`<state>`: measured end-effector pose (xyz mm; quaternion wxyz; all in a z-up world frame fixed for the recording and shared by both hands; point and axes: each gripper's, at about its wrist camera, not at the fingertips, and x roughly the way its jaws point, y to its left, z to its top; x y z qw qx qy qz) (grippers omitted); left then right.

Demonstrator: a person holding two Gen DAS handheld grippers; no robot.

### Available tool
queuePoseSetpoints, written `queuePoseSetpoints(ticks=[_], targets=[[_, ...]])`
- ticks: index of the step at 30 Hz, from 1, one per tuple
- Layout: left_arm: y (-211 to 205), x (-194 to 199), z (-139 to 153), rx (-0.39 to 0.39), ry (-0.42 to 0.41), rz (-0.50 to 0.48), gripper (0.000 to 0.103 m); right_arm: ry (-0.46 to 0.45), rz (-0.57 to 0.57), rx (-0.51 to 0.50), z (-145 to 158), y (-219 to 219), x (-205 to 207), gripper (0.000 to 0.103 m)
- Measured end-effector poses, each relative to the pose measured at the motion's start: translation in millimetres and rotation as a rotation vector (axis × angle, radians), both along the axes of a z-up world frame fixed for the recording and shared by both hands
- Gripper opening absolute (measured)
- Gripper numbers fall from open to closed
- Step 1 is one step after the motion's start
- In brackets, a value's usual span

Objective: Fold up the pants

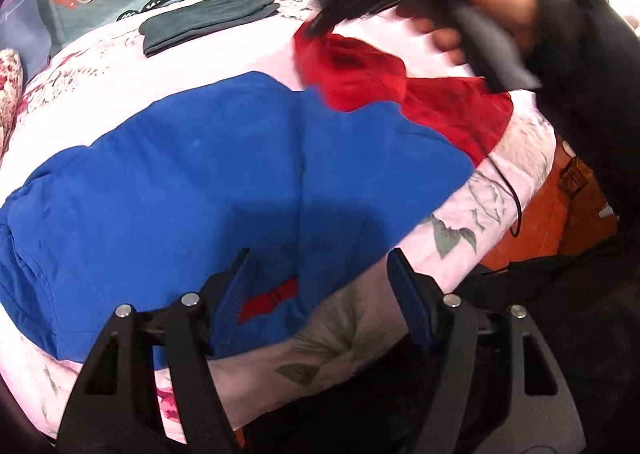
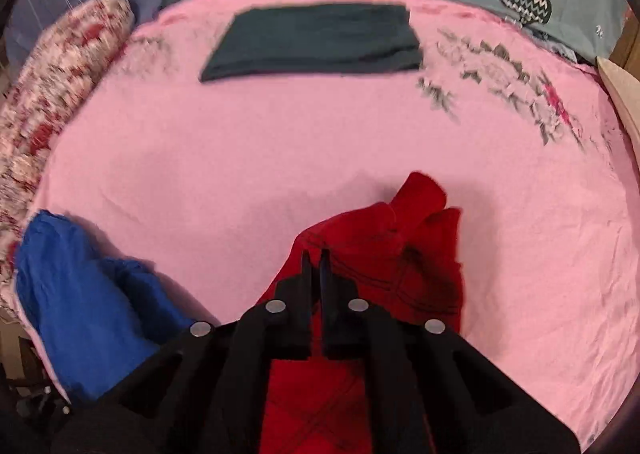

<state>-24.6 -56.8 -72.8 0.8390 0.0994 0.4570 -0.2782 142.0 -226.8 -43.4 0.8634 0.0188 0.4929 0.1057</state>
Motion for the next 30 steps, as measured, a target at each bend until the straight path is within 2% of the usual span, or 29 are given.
queuePoseSetpoints(ticks=[4,7,9,11,13,15,17,20,23,25,27,30], targets=[[-1,9,-1,-0.018,-0.015,0.027,0.069,-0.204,-0.045,0.198,64,-66,-64,0.003],[2,13,-2,-0.034,-0.018,0.045,0.070,-0.323,-0.130,0.280,83,-117,-134,0.003],[3,15,-3,-0.044,-0.017,0.051,0.070,-0.336,-0.189,0.296,69,-140,-172,0.002],[2,18,-4,-0.048,-0.007,0.053,0.071,-0.289,-0.265,0.289,30,-157,-201,0.003],[-1,19,-4,-0.042,-0.005,0.049,0.072,-0.223,-0.333,0.316,-18,-171,-218,0.003],[-4,18,-4,-0.025,-0.008,0.047,0.072,-0.169,-0.371,0.359,-53,-175,-230,0.003],[-4,16,-3,-0.019,-0.010,0.050,0.072,-0.186,-0.377,0.370,-61,-172,-236,0.003],[0,10,3,-0.029,-0.013,0.051,0.073,-0.185,-0.359,0.359,-53,-166,-238,0.007],[7,1,19,-0.070,-0.034,0.039,0.076,-0.198,-0.349,0.326,-36,-166,-242,0.025],[14,-3,34,-0.092,-0.074,0.049,0.081,-0.244,-0.391,0.297,-21,-180,-252,0.052],[21,-3,48,-0.107,-0.110,0.068,0.081,-0.301,-0.459,0.294,-1,-197,-258,0.057],[30,10,63,-0.097,-0.157,0.104,0.083,-0.341,-0.478,0.237,22,-214,-253,0.057]])
